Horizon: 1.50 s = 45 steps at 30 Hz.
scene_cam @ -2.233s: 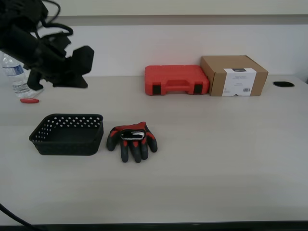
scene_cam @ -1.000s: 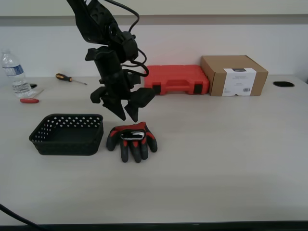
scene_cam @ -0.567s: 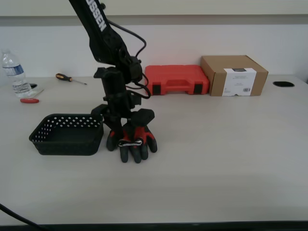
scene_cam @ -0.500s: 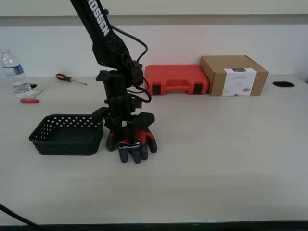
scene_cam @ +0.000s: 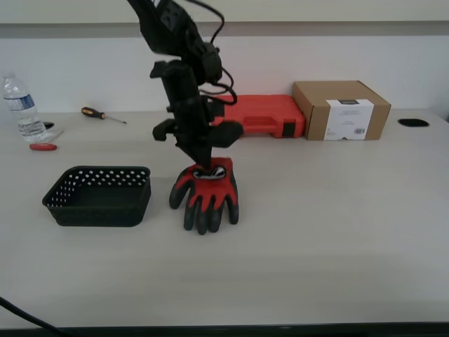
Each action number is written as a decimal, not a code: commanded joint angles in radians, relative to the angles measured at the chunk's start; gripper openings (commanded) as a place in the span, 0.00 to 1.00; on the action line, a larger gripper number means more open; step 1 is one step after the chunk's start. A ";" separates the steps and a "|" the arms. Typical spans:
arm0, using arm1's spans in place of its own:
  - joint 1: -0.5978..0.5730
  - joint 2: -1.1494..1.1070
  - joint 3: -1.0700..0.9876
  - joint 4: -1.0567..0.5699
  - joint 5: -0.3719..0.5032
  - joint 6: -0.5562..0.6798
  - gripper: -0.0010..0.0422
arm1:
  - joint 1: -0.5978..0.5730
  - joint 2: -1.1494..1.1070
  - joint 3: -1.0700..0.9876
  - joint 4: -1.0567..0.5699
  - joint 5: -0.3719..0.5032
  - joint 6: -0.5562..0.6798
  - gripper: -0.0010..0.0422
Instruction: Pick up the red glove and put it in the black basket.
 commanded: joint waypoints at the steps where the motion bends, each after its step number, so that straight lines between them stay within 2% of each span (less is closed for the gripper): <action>1: 0.000 0.000 0.001 0.003 0.000 0.003 0.02 | -0.002 -0.088 -0.003 -0.008 -0.002 0.001 0.02; 4: 0.000 0.000 0.001 0.003 0.000 0.003 0.02 | -0.002 -0.193 -0.014 -0.031 -0.013 0.001 0.02; 6: 0.000 0.000 0.001 0.003 0.000 0.002 0.02 | -0.002 -0.305 -0.040 -0.090 -0.050 0.003 0.02; 10: 0.000 0.000 0.001 -0.014 0.000 0.003 0.02 | 0.004 -0.488 -0.165 -0.129 -0.217 0.002 0.02; 13: 0.000 0.000 0.001 -0.013 0.000 0.003 0.02 | 0.013 -0.618 -0.305 -0.158 -0.238 -0.018 0.02; 16: 0.000 0.000 0.001 -0.014 0.000 0.003 0.02 | 0.031 -0.774 -0.494 -0.119 -0.249 -0.073 0.02; 20: 0.000 0.000 0.001 -0.014 0.000 0.003 0.02 | 0.107 -0.832 -0.600 -0.082 -0.315 -0.081 0.02; 28: 0.000 0.000 0.001 -0.014 0.000 0.003 0.02 | 0.367 -0.829 -0.613 -0.058 -0.308 -0.010 0.02; 32: 0.000 0.000 0.001 -0.014 0.000 0.003 0.02 | 0.447 -0.829 -0.635 -0.041 -0.308 0.020 0.02; 35: 0.000 0.000 0.001 -0.014 0.000 0.003 0.02 | 0.469 -0.827 -0.663 -0.004 -0.301 0.020 0.02; 40: 0.000 0.000 0.001 -0.015 0.000 0.003 0.02 | 0.475 -0.666 -0.686 0.083 -0.203 0.019 0.02; 45: 0.000 0.000 0.001 -0.015 0.000 0.003 0.02 | 0.474 -0.478 -0.683 0.183 -0.199 0.019 0.02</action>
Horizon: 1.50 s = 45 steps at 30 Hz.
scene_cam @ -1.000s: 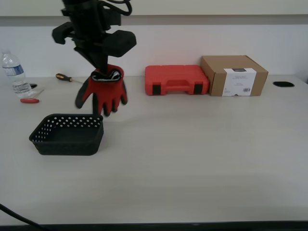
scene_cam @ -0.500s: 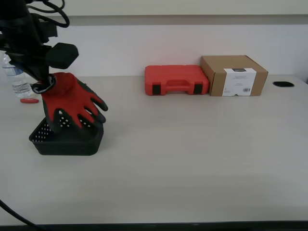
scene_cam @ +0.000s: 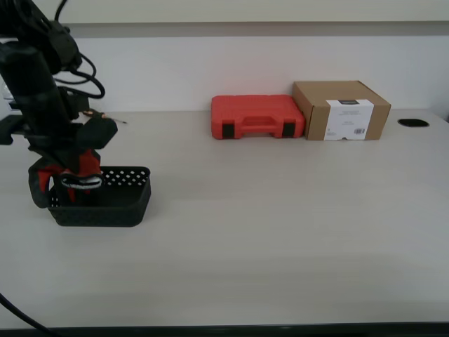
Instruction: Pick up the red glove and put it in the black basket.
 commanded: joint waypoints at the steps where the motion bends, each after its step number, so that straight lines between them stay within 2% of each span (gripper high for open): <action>1: 0.000 0.000 0.001 0.003 0.000 0.003 0.02 | 0.000 0.095 0.008 0.044 0.003 0.001 0.02; 6: 0.000 0.000 0.001 0.003 0.000 0.003 0.02 | -0.001 0.232 0.036 0.066 0.003 0.003 0.02; 11: 0.000 0.000 0.001 0.003 0.000 0.003 0.02 | -0.002 0.237 0.069 0.092 0.004 0.037 0.02; 14: 0.000 0.000 0.001 0.003 0.000 0.003 0.02 | -0.001 0.238 0.097 0.090 0.055 0.050 0.02; 21: 0.000 0.000 0.001 0.003 0.000 0.003 0.02 | -0.001 0.238 0.130 0.077 0.056 0.047 0.04; 22: 0.000 0.000 0.001 0.003 0.000 0.003 0.02 | -0.001 0.238 0.131 0.077 0.056 0.050 0.08; 25: 0.000 0.000 0.001 0.003 0.000 0.003 0.02 | -0.001 0.238 0.131 0.071 0.053 0.018 0.32; 29: 0.000 0.000 0.001 0.003 0.000 0.003 0.02 | -0.001 0.237 0.132 0.060 0.054 -0.023 0.57; 31: 0.000 0.000 0.001 0.003 0.000 0.003 0.02 | -0.002 0.237 0.162 -0.008 0.095 -0.070 0.67; 33: 0.000 0.000 0.001 0.003 0.000 0.003 0.02 | -0.002 0.237 0.191 -0.066 0.114 -0.076 0.65; 35: 0.000 0.000 0.001 0.003 0.000 0.003 0.02 | -0.002 0.235 0.220 -0.119 0.145 -0.081 0.58; 39: 0.000 0.000 0.001 0.003 0.000 0.003 0.02 | -0.003 0.207 0.246 -0.169 0.274 -0.097 0.28; 41: 0.000 0.000 0.001 0.003 0.000 0.003 0.02 | -0.003 0.165 0.248 -0.167 0.352 -0.097 0.05; 42: 0.000 0.000 0.001 0.003 0.000 0.003 0.02 | -0.003 0.140 0.251 -0.166 0.385 -0.100 0.02; 43: 0.000 0.000 0.001 0.003 0.000 0.003 0.02 | -0.005 0.089 0.261 -0.166 0.422 -0.106 0.08; 45: 0.000 0.000 0.001 0.000 0.000 0.003 0.02 | -0.014 -0.001 0.284 -0.157 0.437 -0.104 0.14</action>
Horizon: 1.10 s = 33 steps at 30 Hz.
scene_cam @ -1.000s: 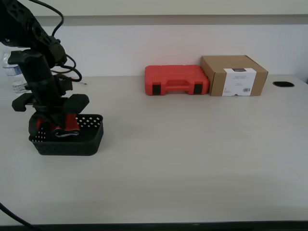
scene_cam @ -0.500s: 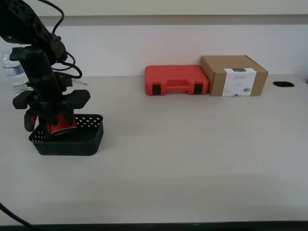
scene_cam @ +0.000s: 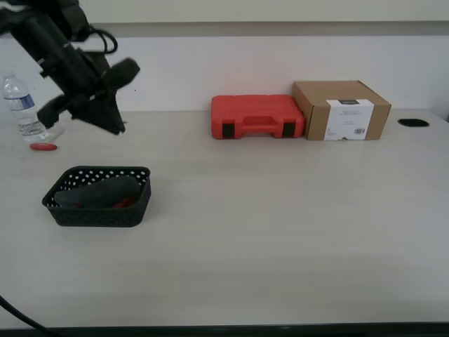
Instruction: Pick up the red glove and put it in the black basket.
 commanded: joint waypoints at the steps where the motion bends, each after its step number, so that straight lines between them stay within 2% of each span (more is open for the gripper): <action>1: 0.000 0.000 0.001 0.001 0.000 0.003 0.02 | -0.009 -0.107 0.028 0.035 0.013 0.002 0.13; 2: 0.000 0.000 0.001 -0.001 0.000 0.003 0.02 | -0.009 -0.146 0.035 0.062 0.011 0.002 0.10; 3: 0.000 0.000 0.001 -0.001 0.000 0.003 0.02 | -0.009 -0.182 0.050 0.099 0.002 0.002 0.01; 5: 0.001 0.000 0.001 0.002 0.000 0.003 0.02 | -0.009 -0.239 0.072 0.161 -0.012 0.001 0.03; 9: 0.000 0.000 0.001 0.000 0.000 0.003 0.02 | -0.010 -0.298 0.145 0.180 -0.011 -0.002 0.02; 13: 0.001 0.000 0.001 -0.001 0.000 0.003 0.02 | -0.012 -0.320 0.284 0.182 -0.008 0.003 0.02; 16: 0.001 0.000 0.001 0.000 0.000 0.003 0.02 | -0.015 -0.320 0.374 0.253 -0.008 0.039 0.02; 33: 0.000 0.000 0.001 0.000 0.000 0.003 0.02 | -0.014 -0.320 0.385 0.244 -0.011 0.036 0.02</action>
